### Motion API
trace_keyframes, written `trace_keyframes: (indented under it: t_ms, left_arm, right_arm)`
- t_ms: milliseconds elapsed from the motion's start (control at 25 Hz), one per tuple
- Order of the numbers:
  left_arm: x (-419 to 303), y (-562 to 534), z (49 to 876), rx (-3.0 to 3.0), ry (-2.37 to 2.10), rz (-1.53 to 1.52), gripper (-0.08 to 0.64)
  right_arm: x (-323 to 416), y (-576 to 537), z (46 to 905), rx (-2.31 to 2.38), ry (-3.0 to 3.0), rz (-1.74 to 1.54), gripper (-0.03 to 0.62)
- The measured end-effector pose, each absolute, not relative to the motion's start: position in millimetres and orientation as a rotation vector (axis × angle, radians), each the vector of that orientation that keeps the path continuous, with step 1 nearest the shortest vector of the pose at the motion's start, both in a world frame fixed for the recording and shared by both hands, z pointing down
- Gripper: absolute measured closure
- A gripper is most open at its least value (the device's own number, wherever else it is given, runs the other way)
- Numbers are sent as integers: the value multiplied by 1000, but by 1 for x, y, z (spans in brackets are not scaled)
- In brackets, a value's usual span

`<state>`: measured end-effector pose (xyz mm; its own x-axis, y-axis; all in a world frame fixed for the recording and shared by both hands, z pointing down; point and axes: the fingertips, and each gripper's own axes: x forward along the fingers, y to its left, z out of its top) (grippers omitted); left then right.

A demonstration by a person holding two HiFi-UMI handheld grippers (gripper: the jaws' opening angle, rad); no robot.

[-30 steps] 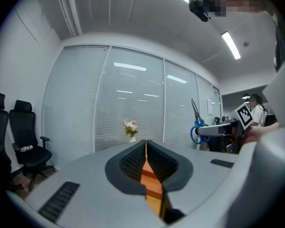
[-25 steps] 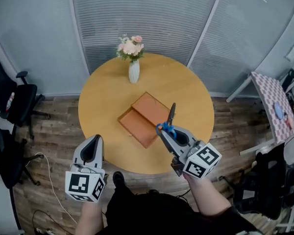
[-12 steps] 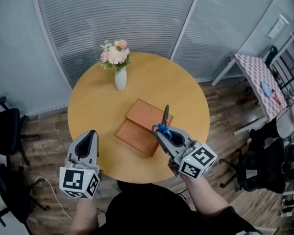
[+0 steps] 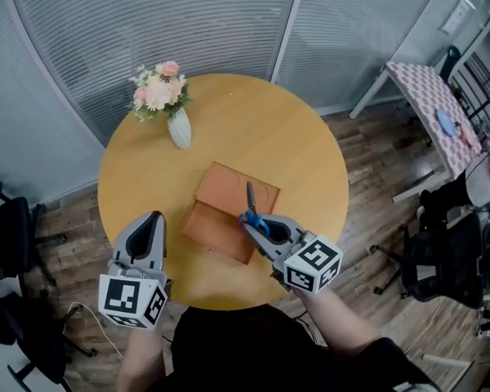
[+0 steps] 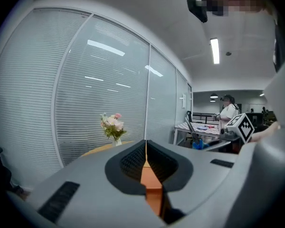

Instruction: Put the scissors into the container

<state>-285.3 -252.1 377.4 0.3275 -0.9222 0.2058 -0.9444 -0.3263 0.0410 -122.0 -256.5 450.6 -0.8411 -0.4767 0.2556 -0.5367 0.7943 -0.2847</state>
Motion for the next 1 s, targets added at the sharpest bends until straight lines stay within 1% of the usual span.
trace_keyframes:
  t_ms: [280, 680, 1000]
  left_arm:
    - [-293, -274, 411, 2414, -1628, 226, 541]
    - [-303, -272, 467, 2349, -1515, 247, 541]
    - [-313, -270, 484, 2330, -1473, 218, 541]
  right_arm:
    - [-143, -256, 511, 741, -2654, 583, 531]
    - [-168, -244, 629, 583, -2300, 654, 529]
    - [-173, -235, 684, 439, -2072, 598, 529]
